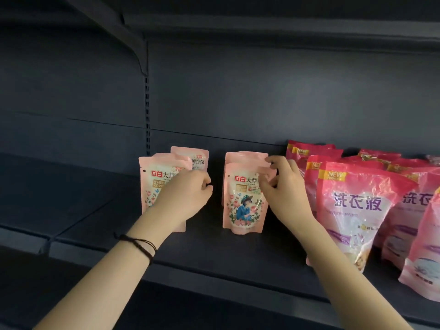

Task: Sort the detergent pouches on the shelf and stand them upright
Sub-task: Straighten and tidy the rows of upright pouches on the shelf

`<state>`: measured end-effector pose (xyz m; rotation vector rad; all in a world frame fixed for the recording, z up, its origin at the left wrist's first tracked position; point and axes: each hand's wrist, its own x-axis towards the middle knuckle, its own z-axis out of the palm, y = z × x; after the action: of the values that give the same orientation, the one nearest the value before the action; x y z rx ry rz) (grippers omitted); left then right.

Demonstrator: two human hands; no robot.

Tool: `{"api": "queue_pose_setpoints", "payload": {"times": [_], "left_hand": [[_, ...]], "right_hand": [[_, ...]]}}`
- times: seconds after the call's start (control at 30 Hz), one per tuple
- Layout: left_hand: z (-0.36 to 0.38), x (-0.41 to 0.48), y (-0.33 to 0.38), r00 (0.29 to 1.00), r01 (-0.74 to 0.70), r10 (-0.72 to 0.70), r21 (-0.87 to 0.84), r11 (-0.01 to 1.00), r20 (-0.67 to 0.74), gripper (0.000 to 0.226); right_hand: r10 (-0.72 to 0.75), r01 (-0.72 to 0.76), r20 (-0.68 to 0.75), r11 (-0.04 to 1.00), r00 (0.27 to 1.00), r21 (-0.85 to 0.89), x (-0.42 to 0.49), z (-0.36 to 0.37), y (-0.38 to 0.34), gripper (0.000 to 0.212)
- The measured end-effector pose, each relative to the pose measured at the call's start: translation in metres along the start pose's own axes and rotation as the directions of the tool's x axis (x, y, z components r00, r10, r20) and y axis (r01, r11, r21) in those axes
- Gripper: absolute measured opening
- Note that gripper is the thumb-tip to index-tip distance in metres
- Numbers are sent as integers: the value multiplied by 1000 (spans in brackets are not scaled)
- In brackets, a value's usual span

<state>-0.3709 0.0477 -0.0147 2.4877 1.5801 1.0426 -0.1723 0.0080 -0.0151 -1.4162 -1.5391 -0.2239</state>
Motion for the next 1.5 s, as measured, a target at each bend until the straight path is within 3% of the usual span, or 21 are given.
{"api": "queue_pose_setpoints", "payload": {"times": [0.1, 0.17, 0.27, 0.47, 0.6, 0.7, 0.8, 0.87, 0.93, 1.0, 1.07, 1.17, 1.23, 1.33, 1.5], "left_hand": [[-22, -7, -9, 992, -64, 89, 260, 963, -84, 23], [-35, -13, -21, 962, -136, 226, 444, 885, -156, 24], [-53, -22, -46, 919, -256, 378, 557, 790, -113, 20], [-69, -24, -126, 917, -299, 398, 651, 698, -5, 40], [-84, 1, -167, 951, -252, 306, 674, 694, 41, 73], [-88, 24, -189, 971, -240, 207, 443, 864, 121, 95], [-76, 42, -195, 944, -132, 135, -31, 991, 302, 83], [-63, 52, -197, 919, 2, 133, -342, 940, 370, 73], [-51, 58, -197, 891, 90, 156, -503, 860, 427, 58], [-40, 60, -196, 883, 103, 199, -588, 802, 425, 28], [-30, 60, -194, 905, 99, 202, -648, 755, 374, 15], [-19, 57, -193, 950, 45, 181, -683, 729, 256, 8], [-18, 55, -192, 958, -1, 201, -697, 717, 206, 17], [-17, 52, -189, 966, -67, 219, -683, 728, 138, 26], [-10, 46, -170, 984, -118, 177, -699, 706, 13, 18]], "right_hand": [[-53, 60, 83, 995, 995, -74, 2, -2, -4, 29], [-129, 152, 148, 976, 981, -159, 4, -5, -11, 25], [-218, 291, 249, 904, 944, -314, 4, -4, -28, 22], [-215, 387, 362, 765, 907, -515, 2, 27, -63, 34], [-153, 326, 361, 811, 920, -486, 9, 56, -83, 49], [-66, 197, 321, 898, 945, -393, 19, 82, -95, 59], [88, -18, 355, 980, 931, -196, 26, 102, -101, 60], [169, -123, 332, 980, 928, -154, 28, 112, -102, 60], [252, -237, 303, 968, 919, -87, 27, 118, -103, 57], [337, -366, 334, 930, 880, 27, 23, 121, -100, 32], [395, -480, 374, 862, 839, 165, 17, 122, -98, 9], [449, -566, 366, 753, 815, 335, 10, 123, -94, 12], [485, -581, 323, 716, 813, 387, 7, 126, -93, 10], [477, -520, 209, 761, 854, 387, 5, 128, -90, 14], [447, -442, 110, 762, 888, 472, -1, 114, -88, 12]]}}
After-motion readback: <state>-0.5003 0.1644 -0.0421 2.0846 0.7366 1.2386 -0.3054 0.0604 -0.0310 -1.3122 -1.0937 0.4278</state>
